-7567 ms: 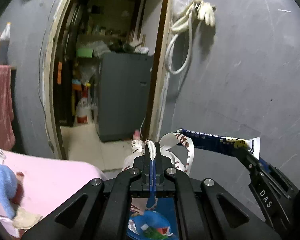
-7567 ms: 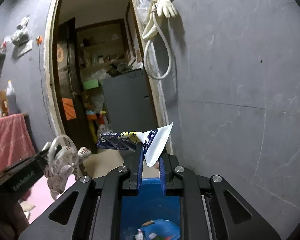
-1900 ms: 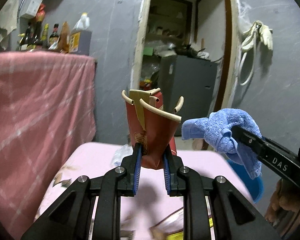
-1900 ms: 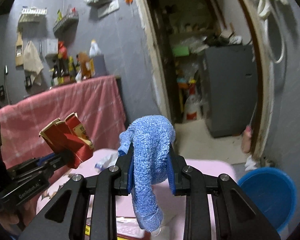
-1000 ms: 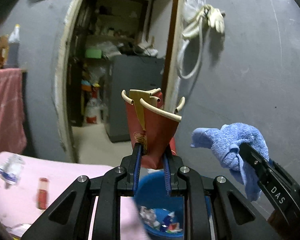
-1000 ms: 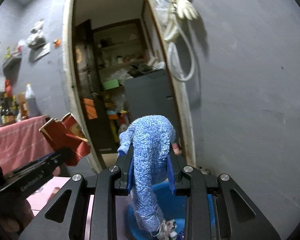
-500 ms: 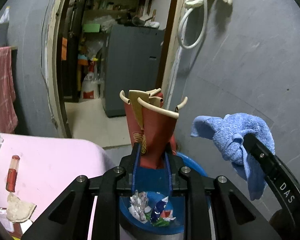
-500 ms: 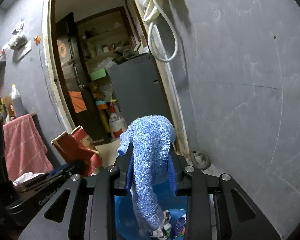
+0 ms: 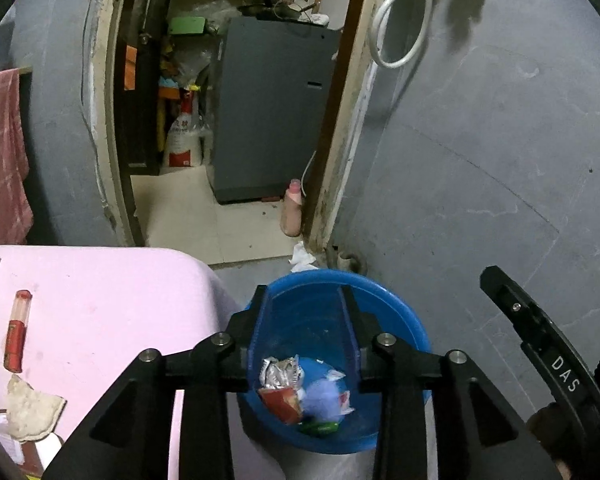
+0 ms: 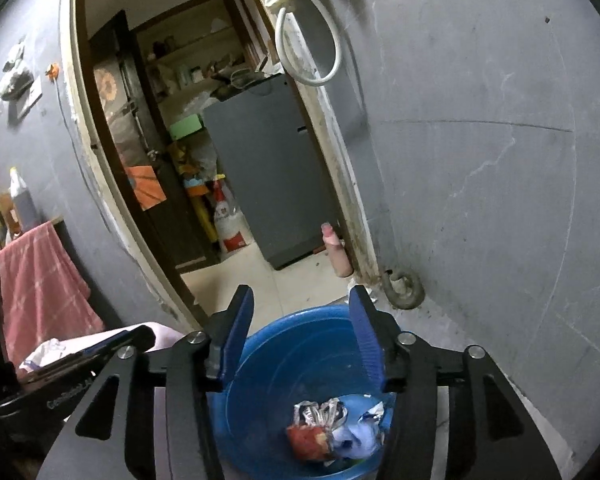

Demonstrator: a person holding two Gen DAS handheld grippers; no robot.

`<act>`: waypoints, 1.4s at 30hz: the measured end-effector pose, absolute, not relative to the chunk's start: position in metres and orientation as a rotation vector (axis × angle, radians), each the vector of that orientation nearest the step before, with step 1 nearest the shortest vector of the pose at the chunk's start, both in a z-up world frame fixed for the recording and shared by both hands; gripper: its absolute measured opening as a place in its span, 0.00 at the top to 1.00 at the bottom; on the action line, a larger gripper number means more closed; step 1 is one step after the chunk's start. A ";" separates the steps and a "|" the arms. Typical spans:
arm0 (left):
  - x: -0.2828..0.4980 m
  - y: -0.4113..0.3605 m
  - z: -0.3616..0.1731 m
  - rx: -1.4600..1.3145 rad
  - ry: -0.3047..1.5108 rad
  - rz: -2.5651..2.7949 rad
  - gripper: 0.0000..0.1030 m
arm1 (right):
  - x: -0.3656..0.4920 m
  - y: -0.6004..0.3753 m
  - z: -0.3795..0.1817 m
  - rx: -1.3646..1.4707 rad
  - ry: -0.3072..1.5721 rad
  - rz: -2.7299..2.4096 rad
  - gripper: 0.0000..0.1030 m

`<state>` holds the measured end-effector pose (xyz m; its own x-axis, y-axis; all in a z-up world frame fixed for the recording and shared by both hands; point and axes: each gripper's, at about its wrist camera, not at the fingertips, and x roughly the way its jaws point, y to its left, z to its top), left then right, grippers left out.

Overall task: Collect trash
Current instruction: 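Move both open tools back over the table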

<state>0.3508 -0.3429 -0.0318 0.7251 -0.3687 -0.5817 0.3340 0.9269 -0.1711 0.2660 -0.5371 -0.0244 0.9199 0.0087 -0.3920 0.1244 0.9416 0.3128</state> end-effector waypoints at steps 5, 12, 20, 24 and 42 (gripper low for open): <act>0.343 -0.333 -0.017 -0.071 0.608 -0.381 0.58 | 0.256 -0.534 -0.009 0.318 0.351 -0.074 0.47; 0.327 -0.309 0.015 -0.106 0.529 -0.357 0.36 | 0.240 -0.526 0.016 0.285 0.271 -0.076 0.31; 0.307 -0.268 0.047 -0.115 0.443 -0.303 0.10 | 0.233 -0.504 0.039 0.261 0.220 -0.040 0.15; 0.292 -0.239 0.058 -0.129 0.390 -0.261 0.08 | 0.228 -0.487 0.050 0.244 0.193 -0.019 0.00; 0.258 -0.087 0.068 -0.134 0.340 -0.052 0.08 | 0.226 -0.374 0.057 0.121 0.178 0.141 0.00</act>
